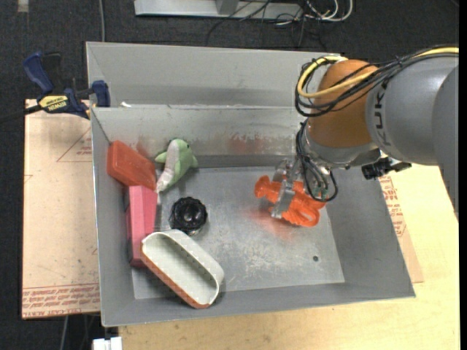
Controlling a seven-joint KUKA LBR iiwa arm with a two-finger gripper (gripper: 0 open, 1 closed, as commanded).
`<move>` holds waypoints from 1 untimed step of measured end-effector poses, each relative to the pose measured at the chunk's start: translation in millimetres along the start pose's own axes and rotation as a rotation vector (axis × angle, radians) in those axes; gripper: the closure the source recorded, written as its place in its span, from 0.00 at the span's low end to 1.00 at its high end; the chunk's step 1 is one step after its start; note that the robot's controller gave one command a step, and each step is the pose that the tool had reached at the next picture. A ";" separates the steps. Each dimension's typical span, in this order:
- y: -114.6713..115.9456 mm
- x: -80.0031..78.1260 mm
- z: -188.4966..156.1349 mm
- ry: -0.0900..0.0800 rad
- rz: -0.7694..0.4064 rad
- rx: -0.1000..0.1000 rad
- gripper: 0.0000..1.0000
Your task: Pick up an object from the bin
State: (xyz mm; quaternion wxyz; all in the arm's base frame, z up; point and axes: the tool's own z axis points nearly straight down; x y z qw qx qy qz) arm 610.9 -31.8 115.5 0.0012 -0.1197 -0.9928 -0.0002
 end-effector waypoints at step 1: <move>-0.1 0.6 -26.9 0.001 0.000 0.000 1.00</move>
Offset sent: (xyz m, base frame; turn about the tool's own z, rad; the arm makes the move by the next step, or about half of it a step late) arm -0.0001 0.0000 0.0299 0.0000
